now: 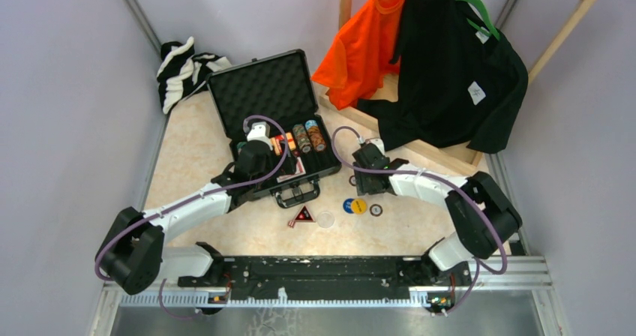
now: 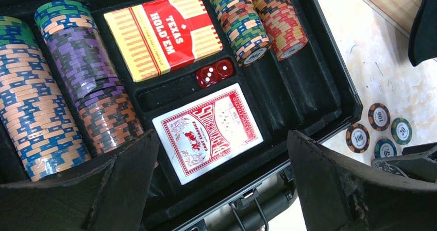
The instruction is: Pack up texas hold em set
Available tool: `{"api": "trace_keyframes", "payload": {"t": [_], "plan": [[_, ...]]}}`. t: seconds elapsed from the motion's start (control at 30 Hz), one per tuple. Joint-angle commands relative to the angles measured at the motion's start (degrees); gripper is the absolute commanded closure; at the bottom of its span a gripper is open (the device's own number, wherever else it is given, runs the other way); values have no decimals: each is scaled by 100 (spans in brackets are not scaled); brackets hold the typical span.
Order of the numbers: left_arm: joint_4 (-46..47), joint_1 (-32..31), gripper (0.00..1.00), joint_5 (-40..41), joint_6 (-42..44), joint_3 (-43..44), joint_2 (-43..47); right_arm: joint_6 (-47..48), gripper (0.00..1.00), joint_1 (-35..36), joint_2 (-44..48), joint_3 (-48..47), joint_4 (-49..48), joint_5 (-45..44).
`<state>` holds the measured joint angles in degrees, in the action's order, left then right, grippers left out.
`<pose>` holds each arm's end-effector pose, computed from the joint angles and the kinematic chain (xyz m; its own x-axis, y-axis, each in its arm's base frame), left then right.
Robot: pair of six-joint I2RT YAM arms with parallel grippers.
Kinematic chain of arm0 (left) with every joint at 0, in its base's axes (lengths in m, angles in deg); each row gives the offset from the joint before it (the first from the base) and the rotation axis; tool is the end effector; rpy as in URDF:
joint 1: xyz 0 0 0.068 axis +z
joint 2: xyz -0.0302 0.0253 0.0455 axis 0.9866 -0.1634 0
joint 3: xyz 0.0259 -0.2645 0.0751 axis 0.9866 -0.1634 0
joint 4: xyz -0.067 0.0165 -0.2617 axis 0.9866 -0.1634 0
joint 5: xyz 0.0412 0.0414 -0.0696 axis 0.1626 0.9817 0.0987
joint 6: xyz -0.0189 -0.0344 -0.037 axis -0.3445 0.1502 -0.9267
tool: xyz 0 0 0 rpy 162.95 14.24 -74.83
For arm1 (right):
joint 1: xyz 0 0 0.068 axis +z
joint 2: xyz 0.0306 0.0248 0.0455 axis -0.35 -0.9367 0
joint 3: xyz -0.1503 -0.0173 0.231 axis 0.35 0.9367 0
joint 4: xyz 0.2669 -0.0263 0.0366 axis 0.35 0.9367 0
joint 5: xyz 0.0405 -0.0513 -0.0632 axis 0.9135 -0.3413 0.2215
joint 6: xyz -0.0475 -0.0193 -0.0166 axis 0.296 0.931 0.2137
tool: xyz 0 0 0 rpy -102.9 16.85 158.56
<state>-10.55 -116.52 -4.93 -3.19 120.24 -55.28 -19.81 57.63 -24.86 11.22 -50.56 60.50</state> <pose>0.2235 -0.1493 0.2074 -0.5295 -0.1877 -0.8273 0.1240 0.9476 -0.2944 0.2258 0.1581 0.1606 -0.8392 -0.1479 -0.5233 -0.1436 0.9884 -0.0492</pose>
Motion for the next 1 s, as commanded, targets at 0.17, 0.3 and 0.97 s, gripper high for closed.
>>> {"api": "trace_keyframes", "payload": {"t": [0.17,0.3,0.97], "plan": [[-17,-21,0,38,39,87,-38,133,39,-111,-301,-265,-452,-20],[-24,-22,0,50,38,87,-31,157,49,-120,-354,-301,-426,-9],[-33,-22,0,58,36,79,-4,105,47,-120,-34,-77,-333,188]]}}
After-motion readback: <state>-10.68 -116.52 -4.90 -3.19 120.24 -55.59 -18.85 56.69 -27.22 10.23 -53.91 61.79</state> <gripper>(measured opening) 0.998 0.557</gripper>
